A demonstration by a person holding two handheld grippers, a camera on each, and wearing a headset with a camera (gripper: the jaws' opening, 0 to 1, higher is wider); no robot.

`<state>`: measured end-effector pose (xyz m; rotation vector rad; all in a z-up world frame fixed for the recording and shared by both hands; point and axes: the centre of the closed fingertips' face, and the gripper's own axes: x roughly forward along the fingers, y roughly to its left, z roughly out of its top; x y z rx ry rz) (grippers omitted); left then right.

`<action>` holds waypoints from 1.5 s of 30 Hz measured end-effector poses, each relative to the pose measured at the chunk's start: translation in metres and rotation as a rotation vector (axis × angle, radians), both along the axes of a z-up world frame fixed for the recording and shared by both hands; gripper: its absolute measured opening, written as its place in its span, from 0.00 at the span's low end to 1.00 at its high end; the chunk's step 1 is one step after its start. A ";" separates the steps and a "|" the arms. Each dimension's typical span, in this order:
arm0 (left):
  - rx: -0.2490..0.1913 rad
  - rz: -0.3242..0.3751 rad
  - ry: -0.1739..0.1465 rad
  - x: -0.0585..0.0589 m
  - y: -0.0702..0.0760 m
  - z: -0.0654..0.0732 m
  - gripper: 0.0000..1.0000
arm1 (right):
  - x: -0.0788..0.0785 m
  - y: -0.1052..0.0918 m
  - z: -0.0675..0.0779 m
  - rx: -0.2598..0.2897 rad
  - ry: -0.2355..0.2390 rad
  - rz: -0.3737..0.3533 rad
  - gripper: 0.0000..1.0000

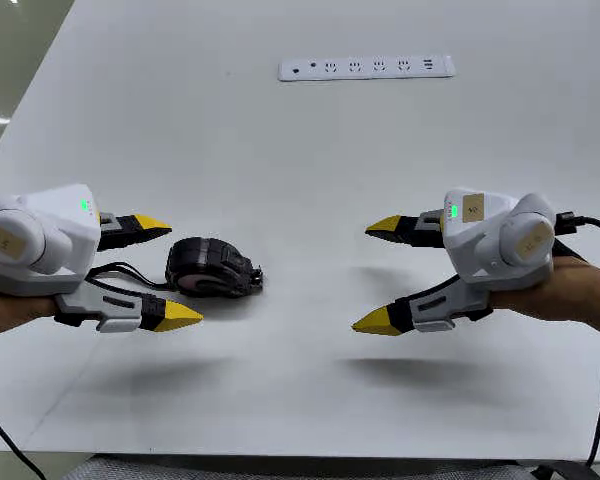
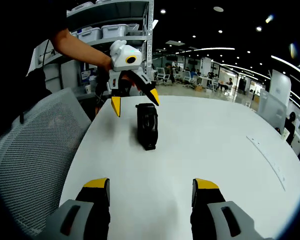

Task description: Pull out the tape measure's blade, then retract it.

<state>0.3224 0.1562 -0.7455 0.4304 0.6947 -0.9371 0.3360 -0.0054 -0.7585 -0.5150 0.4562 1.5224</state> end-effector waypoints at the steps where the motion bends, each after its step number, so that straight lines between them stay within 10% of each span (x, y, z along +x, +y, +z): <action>1: 0.006 -0.007 0.003 0.001 0.001 -0.001 0.64 | 0.000 0.002 -0.001 -0.002 -0.001 0.008 0.63; 45: 0.169 -0.246 0.077 0.010 0.003 -0.026 0.27 | -0.001 0.102 -0.041 -0.079 0.000 0.205 0.24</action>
